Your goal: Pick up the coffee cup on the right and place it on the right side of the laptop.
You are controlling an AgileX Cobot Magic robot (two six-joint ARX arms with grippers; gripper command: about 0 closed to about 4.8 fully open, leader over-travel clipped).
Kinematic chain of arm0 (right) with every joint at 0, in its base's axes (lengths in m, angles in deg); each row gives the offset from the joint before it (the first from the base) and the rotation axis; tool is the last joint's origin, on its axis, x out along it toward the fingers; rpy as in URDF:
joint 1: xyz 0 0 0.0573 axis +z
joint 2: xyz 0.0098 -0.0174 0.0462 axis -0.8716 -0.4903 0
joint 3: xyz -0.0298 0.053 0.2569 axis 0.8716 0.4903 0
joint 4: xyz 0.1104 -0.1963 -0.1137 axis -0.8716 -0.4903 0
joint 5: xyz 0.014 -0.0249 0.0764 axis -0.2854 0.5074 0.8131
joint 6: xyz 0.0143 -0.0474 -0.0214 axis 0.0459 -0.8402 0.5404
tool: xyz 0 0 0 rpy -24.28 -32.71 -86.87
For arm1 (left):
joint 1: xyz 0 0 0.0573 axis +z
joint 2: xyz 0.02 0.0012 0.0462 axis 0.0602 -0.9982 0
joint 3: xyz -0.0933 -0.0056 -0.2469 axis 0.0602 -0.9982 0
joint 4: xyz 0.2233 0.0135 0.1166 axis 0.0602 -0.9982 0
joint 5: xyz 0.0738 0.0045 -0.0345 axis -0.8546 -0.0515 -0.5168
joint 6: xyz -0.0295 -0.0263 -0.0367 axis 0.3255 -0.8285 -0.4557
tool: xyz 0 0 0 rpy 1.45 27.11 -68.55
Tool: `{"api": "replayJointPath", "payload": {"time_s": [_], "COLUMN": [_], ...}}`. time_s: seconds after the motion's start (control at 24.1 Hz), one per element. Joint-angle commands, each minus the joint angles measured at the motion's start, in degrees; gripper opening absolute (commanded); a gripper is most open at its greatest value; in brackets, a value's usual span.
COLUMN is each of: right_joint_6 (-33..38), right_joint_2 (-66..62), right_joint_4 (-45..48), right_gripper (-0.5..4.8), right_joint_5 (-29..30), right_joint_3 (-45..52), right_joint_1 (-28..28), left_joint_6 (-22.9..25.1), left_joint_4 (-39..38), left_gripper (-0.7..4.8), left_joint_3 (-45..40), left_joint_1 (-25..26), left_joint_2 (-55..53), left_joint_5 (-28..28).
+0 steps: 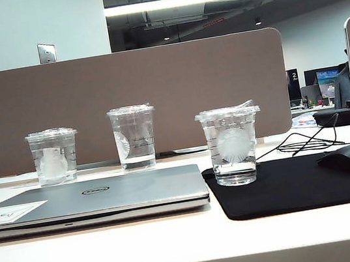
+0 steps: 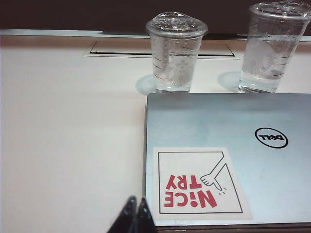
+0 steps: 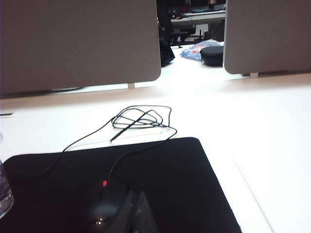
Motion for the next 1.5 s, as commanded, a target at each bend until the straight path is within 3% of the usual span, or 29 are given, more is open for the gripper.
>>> {"api": "replayJointPath", "payload": {"time_s": [0.04, 1.5], "right_joint_6": [0.1, -2.7], "right_joint_2": [0.1, 0.1], "right_joint_4": [0.4, -0.7], "right_gripper": [-0.06, -0.06], "right_joint_5": [0.2, 0.2], "right_joint_3": [0.3, 0.3], "right_joint_1": [0.0, 1.4], "left_joint_6": [0.2, 0.2], "left_joint_4": [0.7, 0.7], "left_gripper": [-0.05, -0.05], "left_joint_3": [0.2, 0.2], "left_joint_1": [0.1, 0.1], "left_joint_2": [0.0, 0.0], "left_joint_5": [0.1, 0.1]}}
